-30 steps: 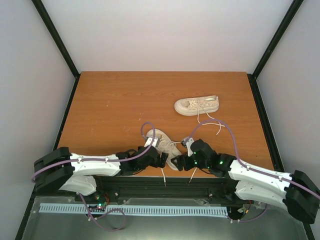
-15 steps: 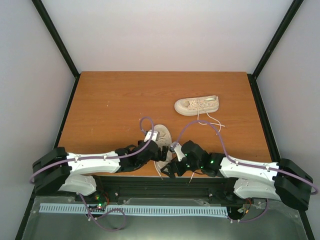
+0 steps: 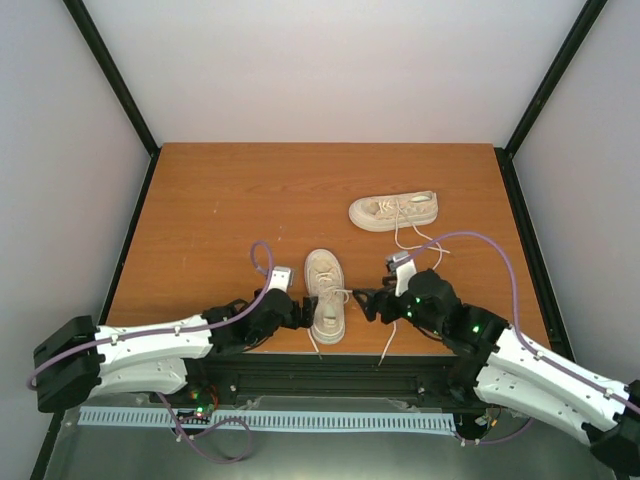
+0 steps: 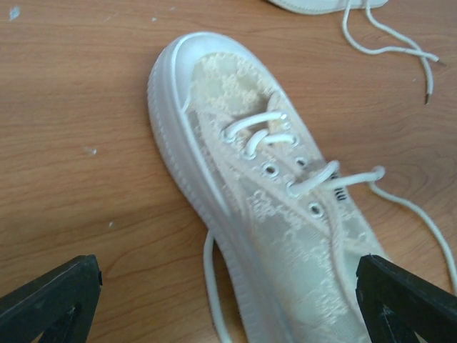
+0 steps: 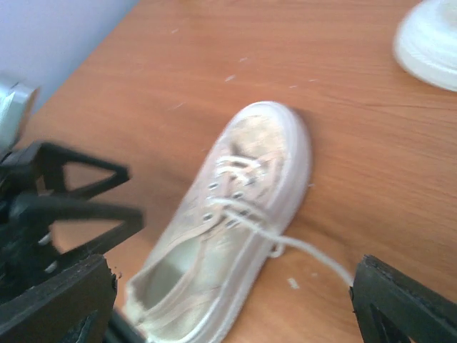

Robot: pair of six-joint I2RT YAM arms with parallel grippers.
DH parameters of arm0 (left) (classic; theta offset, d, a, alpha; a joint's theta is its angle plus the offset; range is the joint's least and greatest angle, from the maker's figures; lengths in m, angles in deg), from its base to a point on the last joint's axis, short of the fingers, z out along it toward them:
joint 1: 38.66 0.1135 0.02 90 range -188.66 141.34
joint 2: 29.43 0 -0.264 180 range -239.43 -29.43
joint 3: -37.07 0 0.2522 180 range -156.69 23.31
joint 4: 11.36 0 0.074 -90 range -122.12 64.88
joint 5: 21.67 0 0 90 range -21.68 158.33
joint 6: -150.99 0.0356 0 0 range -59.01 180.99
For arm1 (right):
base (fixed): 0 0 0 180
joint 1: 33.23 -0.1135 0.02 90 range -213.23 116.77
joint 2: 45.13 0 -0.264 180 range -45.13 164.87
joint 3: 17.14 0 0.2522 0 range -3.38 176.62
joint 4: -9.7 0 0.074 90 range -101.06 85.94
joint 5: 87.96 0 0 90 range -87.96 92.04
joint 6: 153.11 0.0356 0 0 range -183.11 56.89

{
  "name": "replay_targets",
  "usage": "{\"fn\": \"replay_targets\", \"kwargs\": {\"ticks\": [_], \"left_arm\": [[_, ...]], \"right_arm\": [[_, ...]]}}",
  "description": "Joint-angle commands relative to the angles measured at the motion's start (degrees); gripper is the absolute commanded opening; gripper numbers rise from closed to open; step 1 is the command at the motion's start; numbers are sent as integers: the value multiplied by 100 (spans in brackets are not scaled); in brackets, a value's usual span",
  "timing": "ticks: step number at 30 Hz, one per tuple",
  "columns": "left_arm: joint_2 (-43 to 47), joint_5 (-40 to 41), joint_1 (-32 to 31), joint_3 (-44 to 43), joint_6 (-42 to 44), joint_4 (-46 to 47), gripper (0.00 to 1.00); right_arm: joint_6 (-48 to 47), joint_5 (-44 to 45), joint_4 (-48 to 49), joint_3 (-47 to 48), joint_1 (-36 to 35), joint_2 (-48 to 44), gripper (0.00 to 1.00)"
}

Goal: Tie the shoes
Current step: Pick up the shoe from the center of the board.

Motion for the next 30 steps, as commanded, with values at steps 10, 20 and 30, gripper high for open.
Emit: {"fn": "replay_targets", "kwargs": {"ticks": [10, 20, 30], "left_arm": [[-703, -919, 4, -277, -95, 230, 100], [-1827, -540, -571, -1044, -397, 195, 100], [-1297, -275, -712, -785, -735, 265, 100]], "right_arm": [[-120, -417, 50, -459, 1475, 1103, 83], [-161, -625, 416, -673, 1466, 1844, 82], [-143, -795, 563, -618, 979, 2096, 80]]}}
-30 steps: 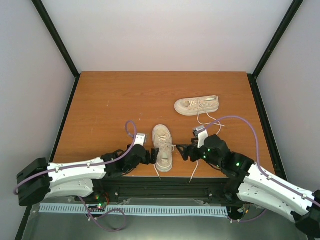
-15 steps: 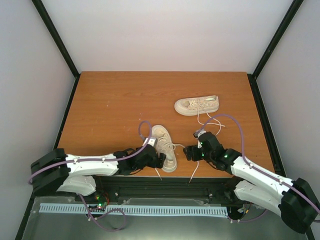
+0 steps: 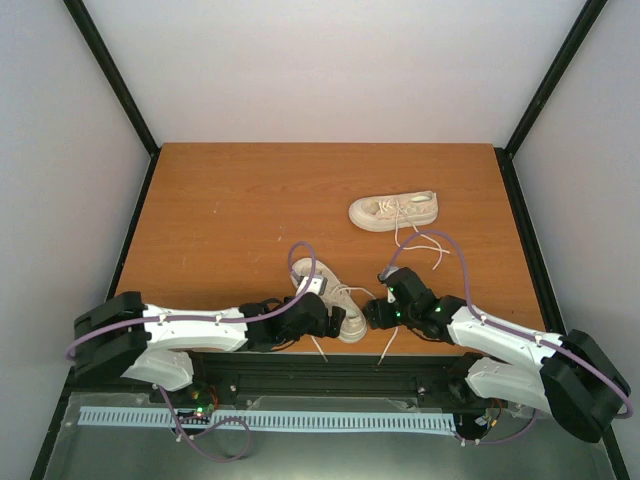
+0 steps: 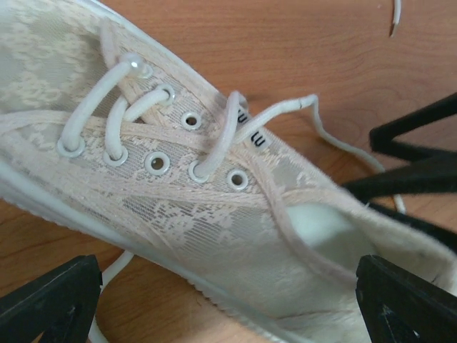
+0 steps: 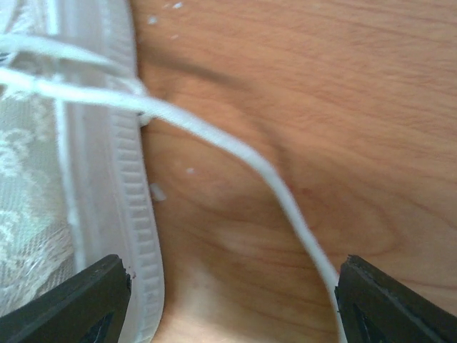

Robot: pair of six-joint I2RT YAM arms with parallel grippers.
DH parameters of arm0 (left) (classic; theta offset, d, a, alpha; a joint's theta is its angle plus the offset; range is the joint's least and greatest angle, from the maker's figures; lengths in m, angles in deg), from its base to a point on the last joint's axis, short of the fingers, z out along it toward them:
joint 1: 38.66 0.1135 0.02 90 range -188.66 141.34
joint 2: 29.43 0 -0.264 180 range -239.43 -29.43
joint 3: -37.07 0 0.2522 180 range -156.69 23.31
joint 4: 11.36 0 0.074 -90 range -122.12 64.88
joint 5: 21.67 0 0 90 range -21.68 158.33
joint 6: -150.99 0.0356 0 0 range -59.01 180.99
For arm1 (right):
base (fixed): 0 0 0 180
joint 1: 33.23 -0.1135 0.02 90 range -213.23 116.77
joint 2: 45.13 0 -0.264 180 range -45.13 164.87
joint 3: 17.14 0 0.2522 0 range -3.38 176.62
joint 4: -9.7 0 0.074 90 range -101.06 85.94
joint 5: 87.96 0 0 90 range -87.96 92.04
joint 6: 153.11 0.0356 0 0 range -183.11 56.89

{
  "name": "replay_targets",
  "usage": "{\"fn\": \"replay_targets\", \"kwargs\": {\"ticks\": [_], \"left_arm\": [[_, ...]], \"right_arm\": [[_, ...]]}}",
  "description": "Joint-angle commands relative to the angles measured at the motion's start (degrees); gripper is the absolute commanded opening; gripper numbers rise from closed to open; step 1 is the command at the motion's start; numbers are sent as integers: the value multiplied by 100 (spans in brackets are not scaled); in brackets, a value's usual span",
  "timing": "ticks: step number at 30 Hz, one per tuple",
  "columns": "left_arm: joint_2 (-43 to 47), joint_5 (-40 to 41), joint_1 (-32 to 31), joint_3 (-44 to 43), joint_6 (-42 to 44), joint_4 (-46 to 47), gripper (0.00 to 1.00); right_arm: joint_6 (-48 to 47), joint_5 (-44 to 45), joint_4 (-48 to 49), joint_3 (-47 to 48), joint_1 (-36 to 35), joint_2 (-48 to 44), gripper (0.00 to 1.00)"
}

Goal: Tie the shoes
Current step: Pick up the shoe from the center of the board.

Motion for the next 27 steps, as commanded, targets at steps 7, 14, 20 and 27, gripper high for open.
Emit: {"fn": "replay_targets", "kwargs": {"ticks": [7, 14, 20, 27], "left_arm": [[1278, 9, -78, 427, -399, -41, 100], [1054, -163, -113, 369, -326, -459, 100], [135, 631, -540, -408, -479, -1376, 100], [-606, 1261, -674, -881, -735, -1975, 93]], "right_arm": [[349, 90, 367, 231, -1257, 81, 80], [563, 1160, -174, 492, -1350, -137, 80], [625, 1588, -606, 581, -1210, -603, 81], [523, 1354, -355, 574, -1043, -186, 81]]}}
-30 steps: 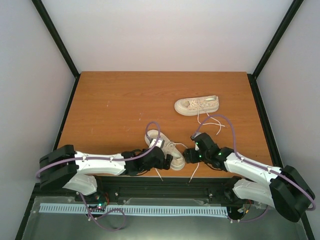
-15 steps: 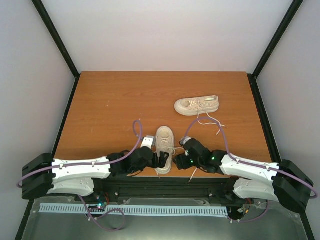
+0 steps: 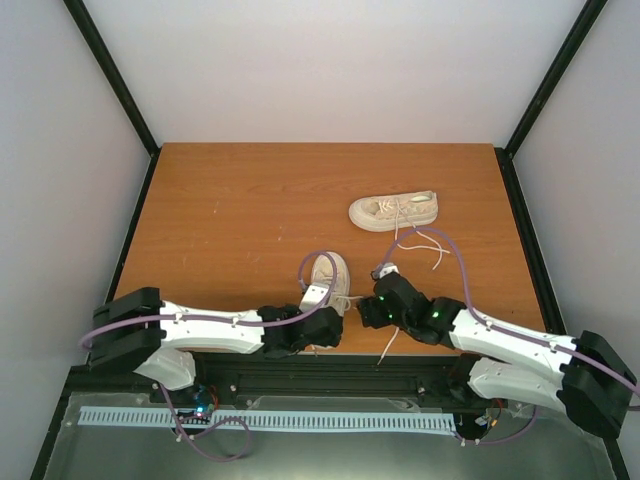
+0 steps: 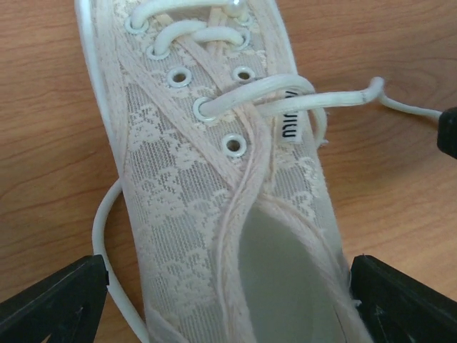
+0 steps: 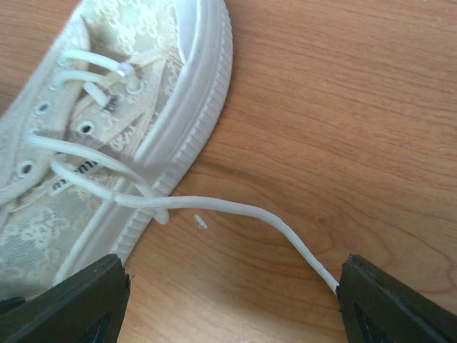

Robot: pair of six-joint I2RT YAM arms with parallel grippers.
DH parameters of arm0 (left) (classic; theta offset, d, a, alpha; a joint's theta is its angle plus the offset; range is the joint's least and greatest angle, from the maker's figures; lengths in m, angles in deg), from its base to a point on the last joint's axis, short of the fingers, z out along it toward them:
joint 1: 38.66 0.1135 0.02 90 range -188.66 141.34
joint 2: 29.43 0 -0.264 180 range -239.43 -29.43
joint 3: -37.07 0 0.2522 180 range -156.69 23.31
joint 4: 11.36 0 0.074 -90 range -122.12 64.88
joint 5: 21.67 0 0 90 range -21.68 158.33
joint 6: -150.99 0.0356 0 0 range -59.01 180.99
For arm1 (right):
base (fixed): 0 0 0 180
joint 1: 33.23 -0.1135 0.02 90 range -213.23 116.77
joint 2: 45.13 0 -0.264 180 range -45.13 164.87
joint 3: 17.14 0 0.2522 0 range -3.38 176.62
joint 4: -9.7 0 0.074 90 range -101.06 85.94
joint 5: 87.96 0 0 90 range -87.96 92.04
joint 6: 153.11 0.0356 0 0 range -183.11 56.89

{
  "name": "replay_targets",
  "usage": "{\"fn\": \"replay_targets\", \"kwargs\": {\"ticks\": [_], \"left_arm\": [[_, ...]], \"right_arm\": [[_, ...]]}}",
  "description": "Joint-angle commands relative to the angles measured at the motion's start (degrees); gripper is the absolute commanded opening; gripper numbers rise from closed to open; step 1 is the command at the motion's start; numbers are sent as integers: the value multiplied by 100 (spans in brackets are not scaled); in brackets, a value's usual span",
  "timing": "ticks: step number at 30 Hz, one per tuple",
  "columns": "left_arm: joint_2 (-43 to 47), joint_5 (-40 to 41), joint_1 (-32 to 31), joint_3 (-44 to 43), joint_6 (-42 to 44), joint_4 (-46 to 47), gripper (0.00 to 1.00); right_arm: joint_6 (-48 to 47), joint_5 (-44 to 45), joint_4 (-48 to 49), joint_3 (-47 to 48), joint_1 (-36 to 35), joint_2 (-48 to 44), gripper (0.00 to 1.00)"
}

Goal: Tie the shoes
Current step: Pick up the shoe from the center of the board.

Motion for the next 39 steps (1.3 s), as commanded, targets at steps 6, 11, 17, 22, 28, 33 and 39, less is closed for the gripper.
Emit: {"fn": "replay_targets", "kwargs": {"ticks": [6, 11, 17, 22, 28, 33, 39], "left_arm": [[-367, 565, -85, -356, -194, -540, 47], [-88, 758, -88, -377, -125, -686, 19], [506, 1069, -85, -503, 250, -885, 1], [787, 1469, -17, -961, 623, -1435, 1], [1208, 1685, 296, -1629, 1294, -1895, 1], [1518, 1600, 719, -2036, 1907, -2046, 1], [1518, 1405, 937, -2479, 2300, -2237, 1]], "right_arm": [[-121, -252, 357, 121, 213, 670, 80], [-275, -650, 565, 72, 213, 675, 79], [-494, -1096, 677, 10, 213, 270, 75], [-590, -1375, 545, 26, 213, -267, 72], [-842, -2149, 784, -38, 204, -950, 76], [-773, -1978, 543, 100, 204, -1439, 76], [-665, -1824, 574, 153, 208, -1721, 73]]}}
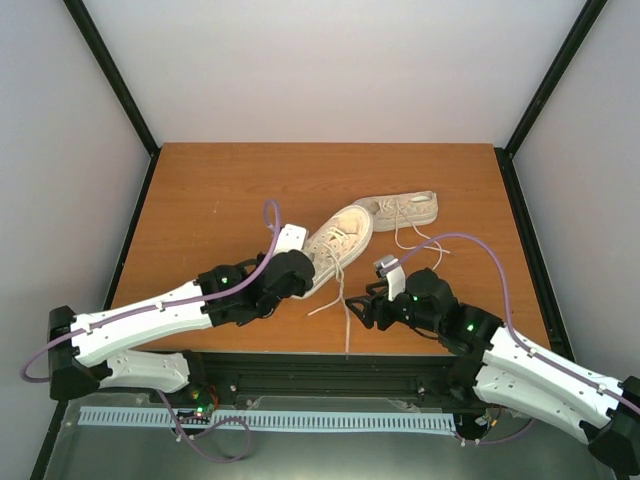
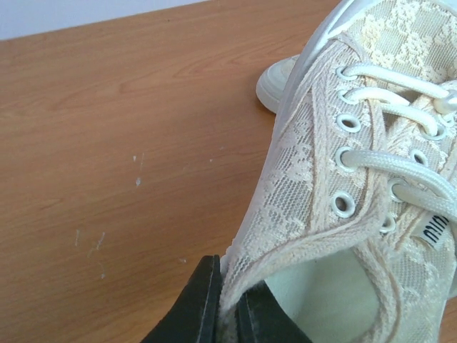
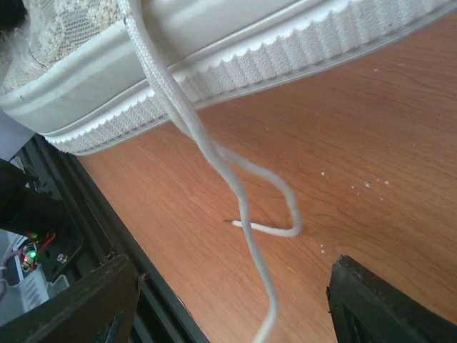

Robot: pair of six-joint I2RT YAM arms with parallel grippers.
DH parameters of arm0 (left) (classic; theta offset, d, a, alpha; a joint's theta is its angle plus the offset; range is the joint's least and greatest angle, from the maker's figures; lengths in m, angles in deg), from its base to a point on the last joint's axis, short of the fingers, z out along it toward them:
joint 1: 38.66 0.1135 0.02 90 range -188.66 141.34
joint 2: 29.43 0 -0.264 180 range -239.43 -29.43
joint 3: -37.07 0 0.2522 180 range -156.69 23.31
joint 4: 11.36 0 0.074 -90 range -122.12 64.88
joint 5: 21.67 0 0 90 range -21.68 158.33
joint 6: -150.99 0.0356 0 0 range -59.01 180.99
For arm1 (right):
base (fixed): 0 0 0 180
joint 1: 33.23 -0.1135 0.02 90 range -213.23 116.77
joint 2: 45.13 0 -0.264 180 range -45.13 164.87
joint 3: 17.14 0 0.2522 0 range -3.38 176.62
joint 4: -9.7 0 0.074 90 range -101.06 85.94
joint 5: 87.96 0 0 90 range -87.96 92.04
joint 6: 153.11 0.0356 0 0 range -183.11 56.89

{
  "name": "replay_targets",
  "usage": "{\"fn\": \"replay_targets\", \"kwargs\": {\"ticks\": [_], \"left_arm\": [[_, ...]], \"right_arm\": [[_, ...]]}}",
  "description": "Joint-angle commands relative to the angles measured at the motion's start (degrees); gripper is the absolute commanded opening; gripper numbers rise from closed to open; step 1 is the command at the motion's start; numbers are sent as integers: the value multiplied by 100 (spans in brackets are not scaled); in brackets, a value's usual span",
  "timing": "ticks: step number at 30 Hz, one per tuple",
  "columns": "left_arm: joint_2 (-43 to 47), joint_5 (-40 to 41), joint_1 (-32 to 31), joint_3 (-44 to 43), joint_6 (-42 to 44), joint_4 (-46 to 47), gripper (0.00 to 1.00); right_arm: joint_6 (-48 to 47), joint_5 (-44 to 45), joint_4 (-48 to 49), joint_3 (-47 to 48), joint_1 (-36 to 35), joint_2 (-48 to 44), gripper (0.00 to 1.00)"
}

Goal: Tie the shoes
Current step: Pick up the shoe from the center of the board, then place the shoe at the center of the board.

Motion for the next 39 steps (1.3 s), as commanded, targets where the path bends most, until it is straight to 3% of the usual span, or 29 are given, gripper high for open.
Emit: {"fn": "replay_targets", "kwargs": {"ticks": [1, 6, 19, 26, 29, 35, 37, 39], "left_arm": [[36, 62, 92, -534, 452, 38, 1], [-87, -146, 117, -708, 494, 177, 1], [-254, -98, 144, -1107, 448, 124, 1], [-212, -270, 144, -1051, 339, 225, 1], [-186, -338, 141, -1038, 321, 250, 1], [-142, -469, 148, -1071, 358, 320, 1], [-123, -400, 143, -1060, 358, 297, 1], [-93, -232, 151, -1030, 324, 252, 1]], "right_arm": [[45, -22, 157, 71, 19, -137, 75], [-23, 89, 785, -240, 9, 158, 81], [-417, 398, 2685, -931, -209, 624, 84], [-644, 777, 3259, -994, -262, 1207, 69], [-676, 946, 3459, -957, -293, 1456, 58], [-767, 1547, 3645, -841, -333, 1738, 54], [-834, 1585, 3567, -780, -333, 1746, 38], [-775, 1731, 3207, -657, -362, 1621, 15]]}}
